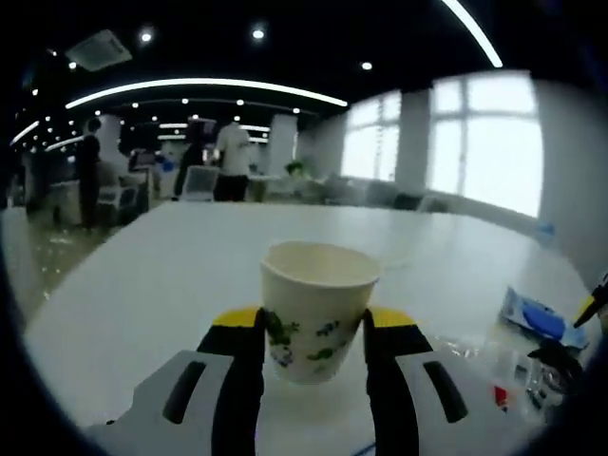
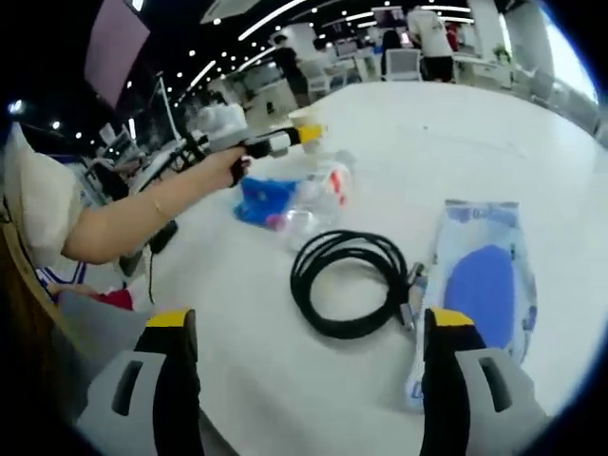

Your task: Arrange the tabletop items into an orderly group along one side of the table until the central work area is clear of visible clutter.

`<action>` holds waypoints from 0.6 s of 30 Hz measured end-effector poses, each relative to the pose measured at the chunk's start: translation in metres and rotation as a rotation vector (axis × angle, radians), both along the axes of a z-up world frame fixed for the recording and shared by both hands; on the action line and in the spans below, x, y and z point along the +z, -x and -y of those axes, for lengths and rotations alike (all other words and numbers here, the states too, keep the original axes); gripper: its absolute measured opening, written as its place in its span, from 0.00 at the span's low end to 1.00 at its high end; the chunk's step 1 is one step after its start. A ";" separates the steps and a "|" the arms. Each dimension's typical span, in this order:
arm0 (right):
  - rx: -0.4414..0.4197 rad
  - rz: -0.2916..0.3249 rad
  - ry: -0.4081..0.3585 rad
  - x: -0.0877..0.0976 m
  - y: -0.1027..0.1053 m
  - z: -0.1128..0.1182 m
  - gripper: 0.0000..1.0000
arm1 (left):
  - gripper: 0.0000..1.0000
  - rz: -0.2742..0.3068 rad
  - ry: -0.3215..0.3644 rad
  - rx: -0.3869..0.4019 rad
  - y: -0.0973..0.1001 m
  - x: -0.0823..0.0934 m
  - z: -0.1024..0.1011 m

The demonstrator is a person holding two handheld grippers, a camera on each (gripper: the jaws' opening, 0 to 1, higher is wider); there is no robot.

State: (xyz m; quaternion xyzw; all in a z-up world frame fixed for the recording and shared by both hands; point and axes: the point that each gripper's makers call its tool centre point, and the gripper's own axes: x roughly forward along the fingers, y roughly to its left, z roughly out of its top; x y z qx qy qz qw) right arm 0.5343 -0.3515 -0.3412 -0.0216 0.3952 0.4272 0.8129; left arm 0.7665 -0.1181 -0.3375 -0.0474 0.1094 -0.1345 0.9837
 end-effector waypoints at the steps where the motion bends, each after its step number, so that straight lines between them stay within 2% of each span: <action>1: -0.003 0.000 0.001 0.000 0.000 0.001 0.98 | 0.38 -0.005 0.005 0.002 0.000 -0.002 0.000; 8: -0.012 -0.002 0.001 -0.002 -0.002 0.003 0.98 | 0.38 -0.026 -0.020 0.000 -0.001 -0.012 -0.001; 18: -0.012 -0.019 0.007 -0.006 0.001 0.004 0.98 | 0.38 -0.039 -0.014 -0.001 -0.003 -0.018 -0.001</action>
